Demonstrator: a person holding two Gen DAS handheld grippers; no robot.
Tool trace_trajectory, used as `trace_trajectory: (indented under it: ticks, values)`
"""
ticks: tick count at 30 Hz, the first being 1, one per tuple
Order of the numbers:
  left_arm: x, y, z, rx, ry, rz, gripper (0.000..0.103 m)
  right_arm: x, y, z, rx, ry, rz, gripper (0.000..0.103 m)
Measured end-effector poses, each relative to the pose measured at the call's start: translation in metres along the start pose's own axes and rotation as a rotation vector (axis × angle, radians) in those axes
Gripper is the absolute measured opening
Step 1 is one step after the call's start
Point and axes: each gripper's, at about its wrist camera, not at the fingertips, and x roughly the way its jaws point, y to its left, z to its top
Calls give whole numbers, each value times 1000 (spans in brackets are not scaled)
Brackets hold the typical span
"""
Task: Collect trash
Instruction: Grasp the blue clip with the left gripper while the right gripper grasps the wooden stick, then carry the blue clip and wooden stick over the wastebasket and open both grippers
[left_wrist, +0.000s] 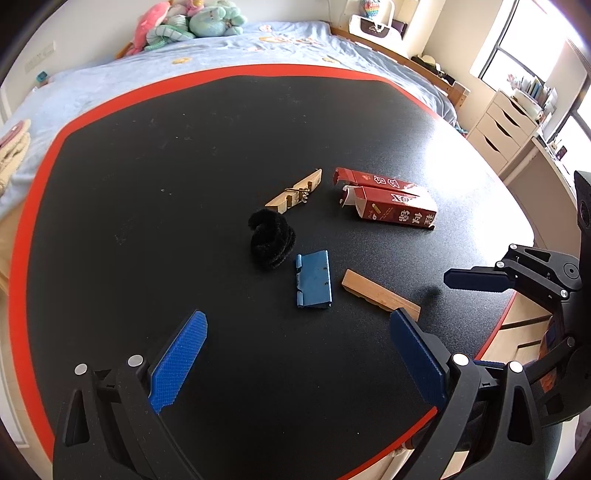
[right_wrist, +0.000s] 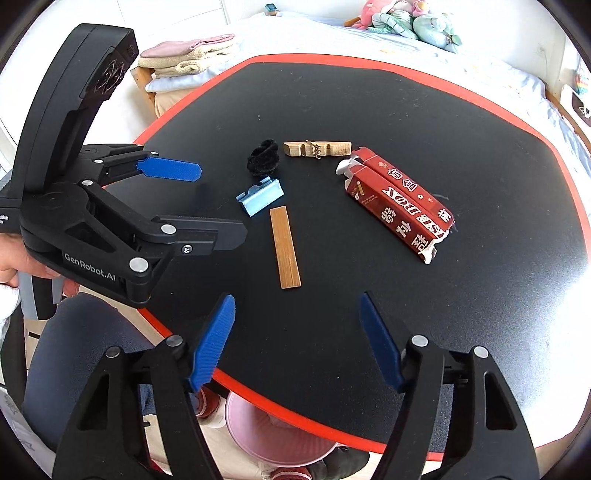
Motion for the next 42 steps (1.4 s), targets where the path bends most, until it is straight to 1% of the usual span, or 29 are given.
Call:
trace_trajectory:
  ticks: [2, 6, 9, 11, 13, 16, 18, 22, 27, 31, 32, 42]
  values:
    - [1, 2, 1, -2, -2, -2, 95, 3, -1, 2, -2, -2, -2, 58]
    - [-1, 4, 0, 7, -9, 9, 83, 4, -1, 4, -12, -23, -8, 51]
    - [-1, 5, 2, 8, -13, 10, 75, 5, -1, 6, -16, -32, -10, 42]
    - [-1, 4, 3, 10, -14, 6, 73, 6, 0, 8, -23, -35, -18, 34]
    - [-1, 2, 3, 16, -15, 5, 71, 7, 0, 8, -26, -38, -23, 30]
    - [-1, 1, 3, 19, -19, 3, 67, 7, 0, 9, -29, -38, -31, 19]
    - [-1, 0, 4, 22, -20, 7, 58, 7, 0, 9, -31, -38, -31, 15]
    - [0, -2, 6, 24, -18, 7, 52, 6, -1, 7, -29, -40, -33, 13]
    - [0, -6, 8, 34, -13, 20, 36, 4, -4, 4, -19, -42, -41, 12]
    - [2, -9, 10, 40, -9, 25, 25, 4, -6, 4, -4, -44, -47, 12]
    - [2, -10, 10, 42, -7, 25, 20, 4, -4, 4, -1, -45, -48, 12]
    - [1, -13, 7, 51, -1, 14, 19, 0, -10, 1, 41, -51, -42, 11]
